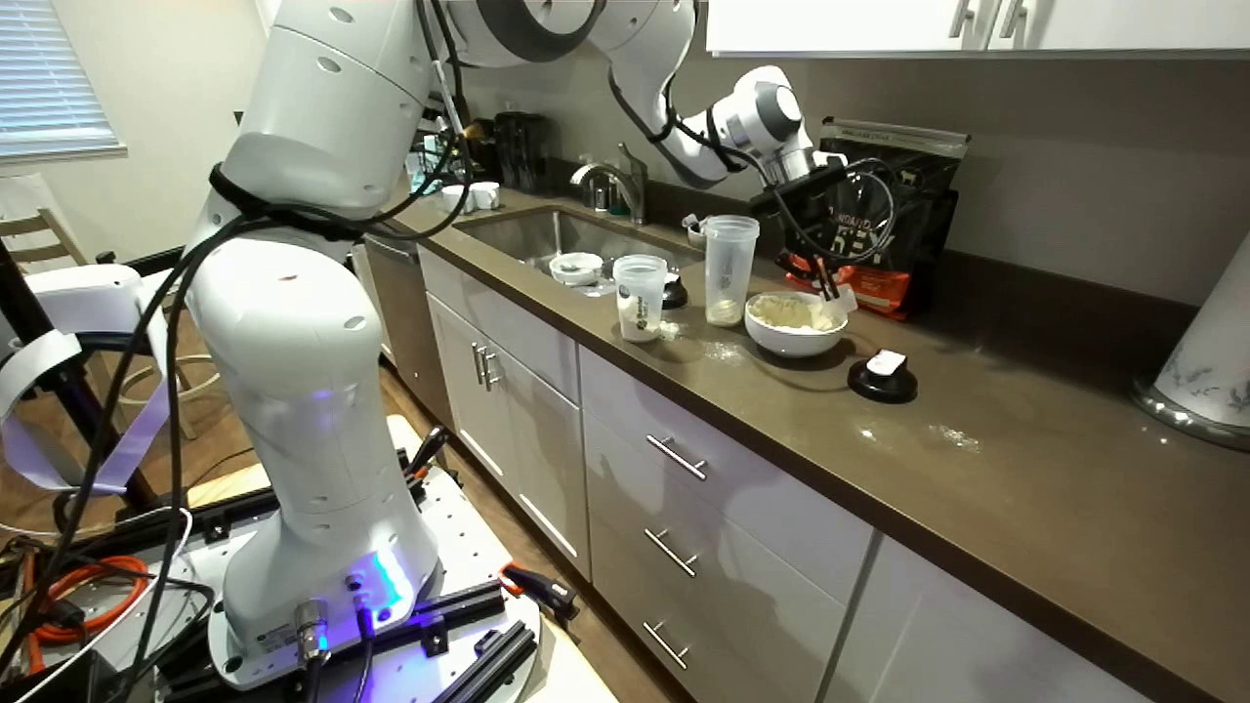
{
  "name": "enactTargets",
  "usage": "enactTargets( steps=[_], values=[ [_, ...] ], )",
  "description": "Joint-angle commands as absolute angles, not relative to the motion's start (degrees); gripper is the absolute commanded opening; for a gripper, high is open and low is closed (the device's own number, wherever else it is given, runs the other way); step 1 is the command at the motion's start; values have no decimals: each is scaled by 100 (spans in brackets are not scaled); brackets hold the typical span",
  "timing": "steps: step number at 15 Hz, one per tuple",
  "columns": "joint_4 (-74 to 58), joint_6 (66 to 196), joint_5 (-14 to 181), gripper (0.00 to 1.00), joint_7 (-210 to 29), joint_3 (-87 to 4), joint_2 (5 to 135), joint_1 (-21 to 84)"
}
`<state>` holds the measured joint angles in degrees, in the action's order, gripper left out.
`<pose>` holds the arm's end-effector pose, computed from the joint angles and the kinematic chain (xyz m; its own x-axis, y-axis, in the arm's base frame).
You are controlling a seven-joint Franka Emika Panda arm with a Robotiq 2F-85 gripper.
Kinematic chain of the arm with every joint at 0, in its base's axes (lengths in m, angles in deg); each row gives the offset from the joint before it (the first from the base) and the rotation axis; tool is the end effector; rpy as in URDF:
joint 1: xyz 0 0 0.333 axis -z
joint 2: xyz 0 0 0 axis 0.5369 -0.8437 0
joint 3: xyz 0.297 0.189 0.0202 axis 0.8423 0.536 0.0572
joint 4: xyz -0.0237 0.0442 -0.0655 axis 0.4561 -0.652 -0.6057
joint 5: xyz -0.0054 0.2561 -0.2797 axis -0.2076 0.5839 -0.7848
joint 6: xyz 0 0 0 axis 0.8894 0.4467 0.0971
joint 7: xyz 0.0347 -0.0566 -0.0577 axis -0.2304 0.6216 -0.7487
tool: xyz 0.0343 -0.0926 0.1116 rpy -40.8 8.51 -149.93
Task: Scoop some of the powder from the white bowl into the larger clear bottle
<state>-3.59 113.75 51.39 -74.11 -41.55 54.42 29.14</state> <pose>0.7060 -0.0565 0.3336 0.8800 0.4067 -0.2453 0.4745 -0.7298 0.4923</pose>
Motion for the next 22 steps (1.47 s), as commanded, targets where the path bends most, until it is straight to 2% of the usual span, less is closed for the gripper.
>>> enactTargets(
  steps=[1,11,22],
  values=[
    [-610,11634,4973,2,-7695,-4188,5560,2904],
    [-1032,12274,4455,2,-8059,-4276,5600,2894],
    [-1095,12183,4506,2,-8016,-4202,5596,2947]
  ],
)
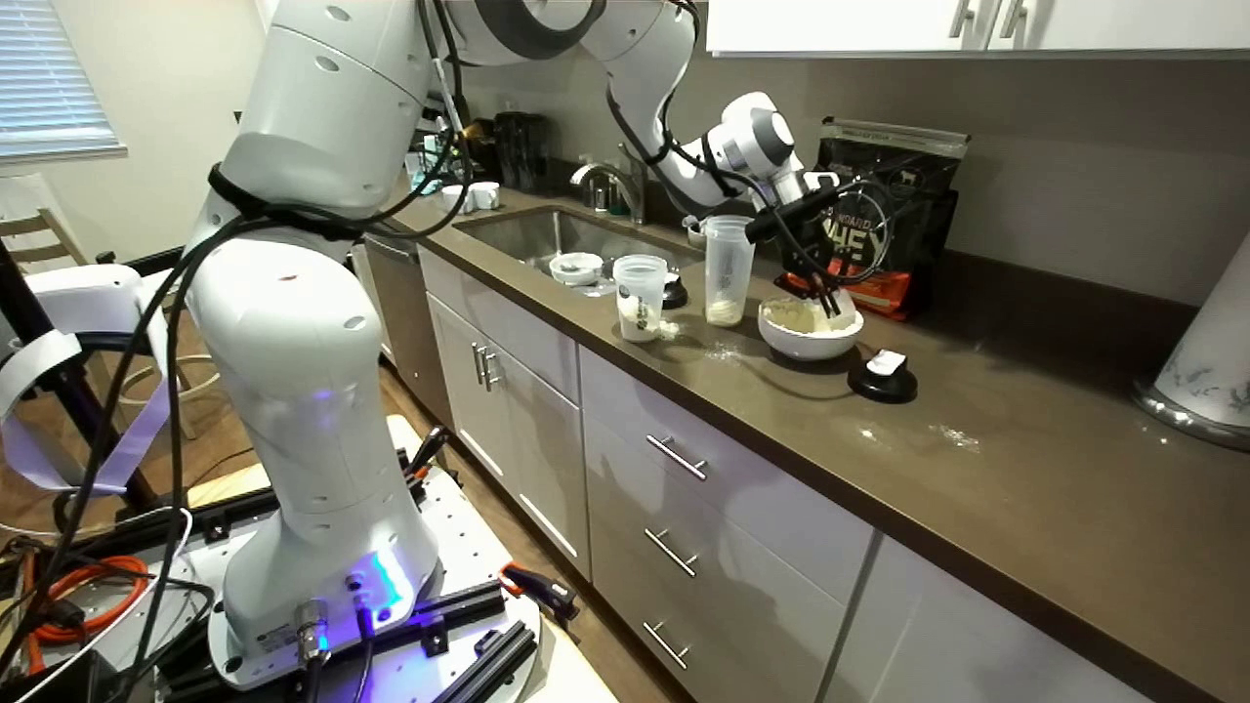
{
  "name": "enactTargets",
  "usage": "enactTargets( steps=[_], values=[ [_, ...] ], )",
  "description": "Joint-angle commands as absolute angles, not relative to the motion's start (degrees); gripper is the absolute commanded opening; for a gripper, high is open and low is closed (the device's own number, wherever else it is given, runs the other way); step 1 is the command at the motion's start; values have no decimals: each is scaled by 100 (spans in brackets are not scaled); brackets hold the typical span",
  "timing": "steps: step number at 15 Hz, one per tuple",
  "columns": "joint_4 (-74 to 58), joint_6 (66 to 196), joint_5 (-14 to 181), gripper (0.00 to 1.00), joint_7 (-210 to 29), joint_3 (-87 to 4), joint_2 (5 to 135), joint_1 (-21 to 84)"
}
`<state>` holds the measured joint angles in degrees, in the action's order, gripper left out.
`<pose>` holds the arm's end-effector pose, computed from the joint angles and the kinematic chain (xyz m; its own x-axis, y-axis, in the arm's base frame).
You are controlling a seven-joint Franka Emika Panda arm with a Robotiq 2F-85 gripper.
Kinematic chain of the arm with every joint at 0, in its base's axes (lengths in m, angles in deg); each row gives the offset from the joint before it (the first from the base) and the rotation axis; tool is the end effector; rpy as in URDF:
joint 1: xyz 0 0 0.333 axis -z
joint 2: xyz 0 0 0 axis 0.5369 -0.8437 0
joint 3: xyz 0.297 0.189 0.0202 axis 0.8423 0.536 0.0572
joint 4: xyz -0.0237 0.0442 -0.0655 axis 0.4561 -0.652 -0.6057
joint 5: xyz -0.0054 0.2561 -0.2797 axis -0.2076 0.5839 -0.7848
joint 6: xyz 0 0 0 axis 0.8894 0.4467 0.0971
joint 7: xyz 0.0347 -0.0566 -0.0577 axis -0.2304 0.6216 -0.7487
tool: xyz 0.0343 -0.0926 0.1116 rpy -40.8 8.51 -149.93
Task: Scoop some of the powder from the white bowl into the larger clear bottle
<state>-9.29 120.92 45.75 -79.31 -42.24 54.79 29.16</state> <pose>0.6982 -0.0600 0.3051 0.8782 0.4264 -0.2169 0.4712 -0.6926 0.5461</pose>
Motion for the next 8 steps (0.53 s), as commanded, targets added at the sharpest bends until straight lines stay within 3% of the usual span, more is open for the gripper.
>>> enactTargets(
  steps=[1,8],
  values=[
    [-1089,12178,4505,2,-8020,-4203,5603,2945],
    [-1190,12188,4422,2,-8121,-4243,5806,2918]
  ],
)
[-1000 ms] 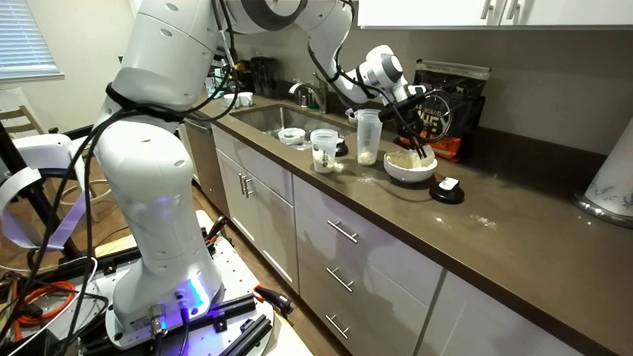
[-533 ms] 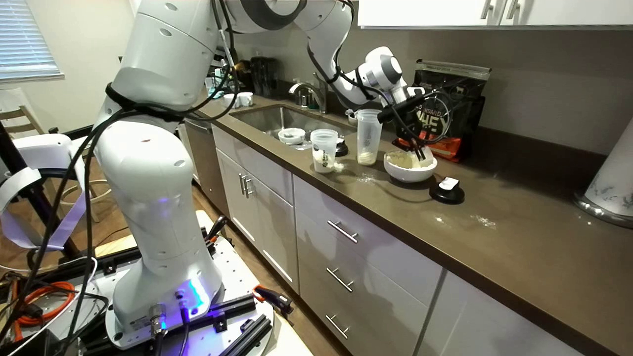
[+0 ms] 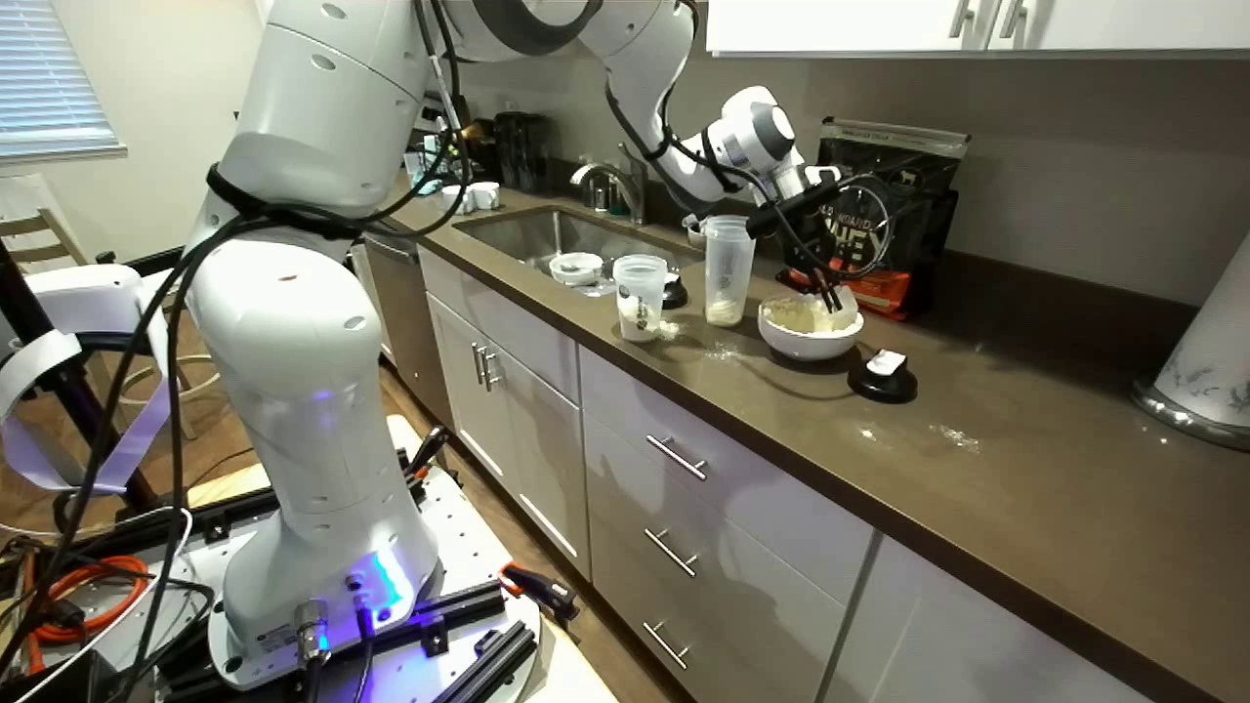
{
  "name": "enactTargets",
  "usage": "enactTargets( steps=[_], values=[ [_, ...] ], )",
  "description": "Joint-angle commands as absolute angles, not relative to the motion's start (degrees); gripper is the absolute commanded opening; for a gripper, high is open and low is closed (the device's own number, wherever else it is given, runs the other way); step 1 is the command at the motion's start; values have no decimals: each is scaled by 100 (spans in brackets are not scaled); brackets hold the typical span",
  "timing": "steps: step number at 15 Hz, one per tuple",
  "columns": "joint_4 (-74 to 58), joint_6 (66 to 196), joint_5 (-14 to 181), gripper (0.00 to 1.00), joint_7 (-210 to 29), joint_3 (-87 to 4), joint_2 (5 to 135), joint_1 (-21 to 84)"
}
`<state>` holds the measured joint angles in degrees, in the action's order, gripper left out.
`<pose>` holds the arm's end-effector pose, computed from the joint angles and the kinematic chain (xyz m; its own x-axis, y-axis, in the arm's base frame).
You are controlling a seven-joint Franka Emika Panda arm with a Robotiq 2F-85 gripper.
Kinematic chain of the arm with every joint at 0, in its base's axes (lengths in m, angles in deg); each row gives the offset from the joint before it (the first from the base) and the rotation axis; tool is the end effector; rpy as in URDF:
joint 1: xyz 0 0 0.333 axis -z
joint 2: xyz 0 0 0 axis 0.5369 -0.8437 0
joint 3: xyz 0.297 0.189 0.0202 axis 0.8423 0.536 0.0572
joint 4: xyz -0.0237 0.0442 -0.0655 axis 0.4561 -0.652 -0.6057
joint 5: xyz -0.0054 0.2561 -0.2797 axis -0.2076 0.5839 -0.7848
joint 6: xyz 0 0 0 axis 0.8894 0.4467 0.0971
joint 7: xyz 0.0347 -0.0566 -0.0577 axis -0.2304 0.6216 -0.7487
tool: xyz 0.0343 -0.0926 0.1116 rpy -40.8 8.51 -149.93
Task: Scoop some of the powder from the white bowl into the larger clear bottle
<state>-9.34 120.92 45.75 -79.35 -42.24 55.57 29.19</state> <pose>0.6983 -0.0604 0.3142 0.8814 0.4256 -0.2050 0.4632 -0.6936 0.5517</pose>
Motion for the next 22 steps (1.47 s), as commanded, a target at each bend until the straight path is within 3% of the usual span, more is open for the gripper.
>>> enactTargets(
  steps=[1,15,22],
  values=[
    [-1224,12204,4399,2,-8155,-4253,5837,2912],
    [-2005,12730,3180,2,-9857,-4314,6036,2823],
    [-2068,12442,3463,2,-9606,-4159,6011,2914]
  ],
)
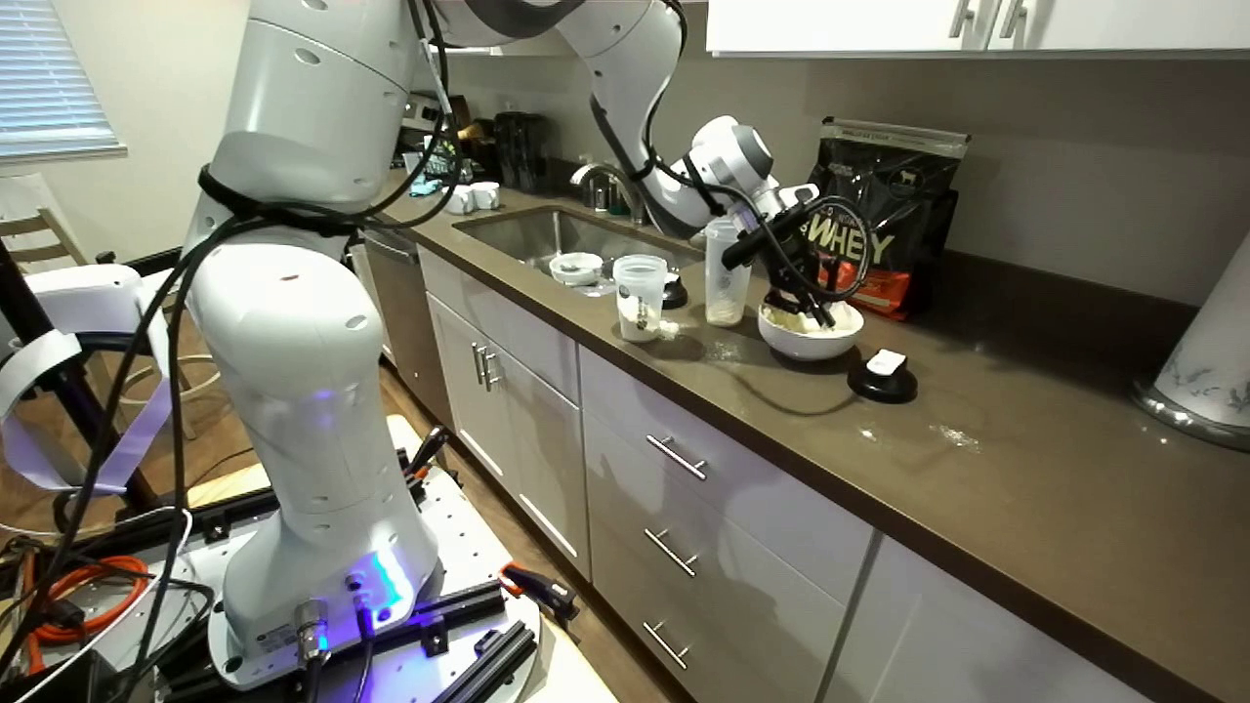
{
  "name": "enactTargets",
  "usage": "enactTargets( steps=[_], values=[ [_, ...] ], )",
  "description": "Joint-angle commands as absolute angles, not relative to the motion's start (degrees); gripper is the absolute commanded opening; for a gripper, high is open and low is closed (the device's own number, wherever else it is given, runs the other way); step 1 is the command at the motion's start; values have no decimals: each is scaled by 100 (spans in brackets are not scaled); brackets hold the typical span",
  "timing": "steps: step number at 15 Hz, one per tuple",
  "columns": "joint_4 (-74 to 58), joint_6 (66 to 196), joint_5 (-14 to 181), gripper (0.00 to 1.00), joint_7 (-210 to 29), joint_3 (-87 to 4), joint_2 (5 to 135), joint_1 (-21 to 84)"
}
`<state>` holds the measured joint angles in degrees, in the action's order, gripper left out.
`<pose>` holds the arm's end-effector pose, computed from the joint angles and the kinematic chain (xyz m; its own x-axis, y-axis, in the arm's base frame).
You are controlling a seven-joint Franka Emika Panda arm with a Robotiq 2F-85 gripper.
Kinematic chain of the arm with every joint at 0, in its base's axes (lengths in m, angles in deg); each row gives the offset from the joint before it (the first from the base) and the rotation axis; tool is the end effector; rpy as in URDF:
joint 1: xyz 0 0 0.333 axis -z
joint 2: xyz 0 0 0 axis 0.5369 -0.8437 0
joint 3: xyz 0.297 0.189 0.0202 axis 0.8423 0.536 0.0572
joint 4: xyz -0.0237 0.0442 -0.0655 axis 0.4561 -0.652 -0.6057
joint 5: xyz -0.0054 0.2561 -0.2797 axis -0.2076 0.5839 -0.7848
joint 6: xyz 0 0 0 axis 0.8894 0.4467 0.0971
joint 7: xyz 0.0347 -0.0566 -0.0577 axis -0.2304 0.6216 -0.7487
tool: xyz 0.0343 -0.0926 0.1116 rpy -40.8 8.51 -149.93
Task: Scoop some of the powder from the white bowl into the larger clear bottle
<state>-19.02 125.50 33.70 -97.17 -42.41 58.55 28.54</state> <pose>0.6657 -0.0570 0.2873 0.9257 0.3557 -0.1288 0.3475 -0.6652 0.6608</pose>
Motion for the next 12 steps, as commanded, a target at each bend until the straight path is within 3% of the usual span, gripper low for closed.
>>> enactTargets(
  steps=[1,12],
  values=[
    [-1969,12376,3567,2,-9487,-4133,5961,2945],
    [-1388,11445,4991,2,-8153,-3984,5847,3054]
  ],
)
